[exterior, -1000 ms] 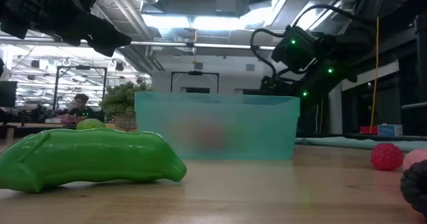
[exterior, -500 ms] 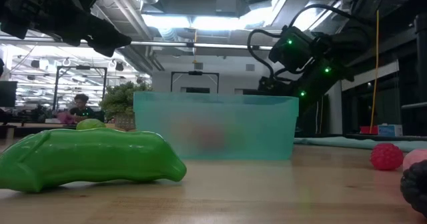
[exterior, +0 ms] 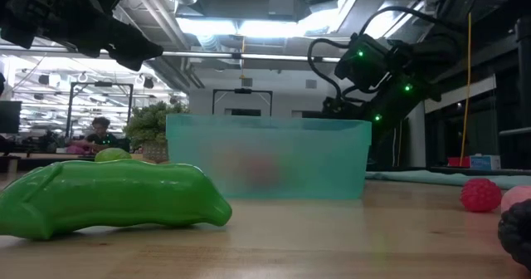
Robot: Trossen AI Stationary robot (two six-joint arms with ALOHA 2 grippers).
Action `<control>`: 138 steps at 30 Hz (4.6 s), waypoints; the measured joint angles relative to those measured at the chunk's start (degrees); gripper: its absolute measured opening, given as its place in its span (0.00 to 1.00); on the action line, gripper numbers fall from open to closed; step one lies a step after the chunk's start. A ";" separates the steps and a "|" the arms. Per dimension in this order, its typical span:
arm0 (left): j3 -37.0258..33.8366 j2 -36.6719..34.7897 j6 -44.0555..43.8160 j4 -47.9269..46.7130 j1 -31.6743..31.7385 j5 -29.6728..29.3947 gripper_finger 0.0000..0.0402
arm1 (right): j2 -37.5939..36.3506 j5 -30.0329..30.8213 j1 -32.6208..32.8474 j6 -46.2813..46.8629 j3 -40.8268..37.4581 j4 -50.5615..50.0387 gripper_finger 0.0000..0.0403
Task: Pick and placing Produce into tupperware
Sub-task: Put the banana into the bin
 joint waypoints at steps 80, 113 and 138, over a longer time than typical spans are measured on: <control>-0.02 -0.01 -0.20 -0.04 -0.20 0.04 0.55 | -47.89 -15.59 16.74 2.67 -21.98 15.32 0.02; -0.02 -0.02 1.16 -0.04 -0.22 0.07 0.55 | -27.99 -21.44 13.36 -4.23 -10.60 24.85 0.02; -0.02 -0.02 4.94 0.14 -0.22 2.27 0.55 | -14.43 -32.43 6.64 -3.71 18.64 -14.05 0.02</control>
